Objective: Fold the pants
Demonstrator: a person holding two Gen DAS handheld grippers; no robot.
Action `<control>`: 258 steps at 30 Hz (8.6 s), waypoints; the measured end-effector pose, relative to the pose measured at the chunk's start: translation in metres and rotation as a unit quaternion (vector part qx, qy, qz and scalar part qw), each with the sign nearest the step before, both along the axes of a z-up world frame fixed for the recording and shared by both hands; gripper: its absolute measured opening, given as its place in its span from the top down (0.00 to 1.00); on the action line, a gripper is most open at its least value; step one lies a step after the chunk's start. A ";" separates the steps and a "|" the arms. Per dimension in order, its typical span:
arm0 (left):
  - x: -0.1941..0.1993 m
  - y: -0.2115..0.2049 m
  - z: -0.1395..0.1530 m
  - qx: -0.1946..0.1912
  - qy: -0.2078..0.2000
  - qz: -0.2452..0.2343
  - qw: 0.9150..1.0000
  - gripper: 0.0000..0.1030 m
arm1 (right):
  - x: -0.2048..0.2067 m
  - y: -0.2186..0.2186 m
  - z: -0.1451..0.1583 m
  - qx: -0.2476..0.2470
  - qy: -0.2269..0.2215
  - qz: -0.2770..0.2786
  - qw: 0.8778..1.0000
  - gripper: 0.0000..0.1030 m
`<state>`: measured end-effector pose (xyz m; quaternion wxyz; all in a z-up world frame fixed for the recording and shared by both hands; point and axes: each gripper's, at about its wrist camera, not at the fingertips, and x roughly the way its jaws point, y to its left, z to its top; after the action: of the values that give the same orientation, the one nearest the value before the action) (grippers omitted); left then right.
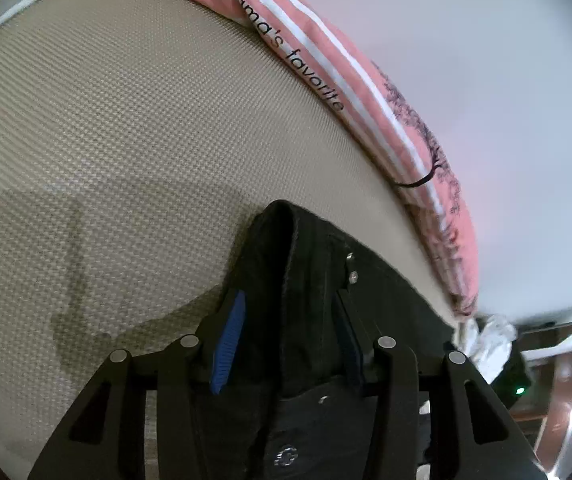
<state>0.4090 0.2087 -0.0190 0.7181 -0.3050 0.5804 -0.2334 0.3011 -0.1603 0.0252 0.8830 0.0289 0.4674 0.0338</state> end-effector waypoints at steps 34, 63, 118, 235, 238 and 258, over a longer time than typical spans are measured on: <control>0.045 -0.050 -0.010 -0.045 -0.040 -0.051 0.997 0.53 | 0.052 -0.049 -0.016 0.027 0.004 0.084 0.996 0.00; -0.030 -0.012 0.066 -0.150 -0.195 -0.017 0.969 0.92 | 0.127 -0.008 -0.008 0.105 0.149 0.384 0.905 0.20; -0.097 0.012 0.110 -0.098 -0.199 -0.005 0.975 0.92 | -0.092 -0.058 0.094 -0.106 0.047 0.192 0.975 0.94; -0.242 0.017 0.036 0.183 -0.055 -0.062 0.980 0.74 | -0.313 -0.084 0.006 0.106 0.112 -0.243 0.958 0.95; -0.243 0.014 0.035 0.187 -0.055 -0.067 0.978 0.74 | -0.331 -0.077 -0.003 0.118 0.131 -0.247 0.953 0.95; -0.290 -0.007 0.063 0.282 -0.061 -0.106 0.952 0.64 | -0.346 -0.111 -0.003 0.208 0.147 -0.243 0.936 0.53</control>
<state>0.1186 0.2014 0.0445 0.7796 -0.0119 0.6070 -0.1534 -0.0448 -0.2709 0.0219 0.7600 0.3292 0.5531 -0.0903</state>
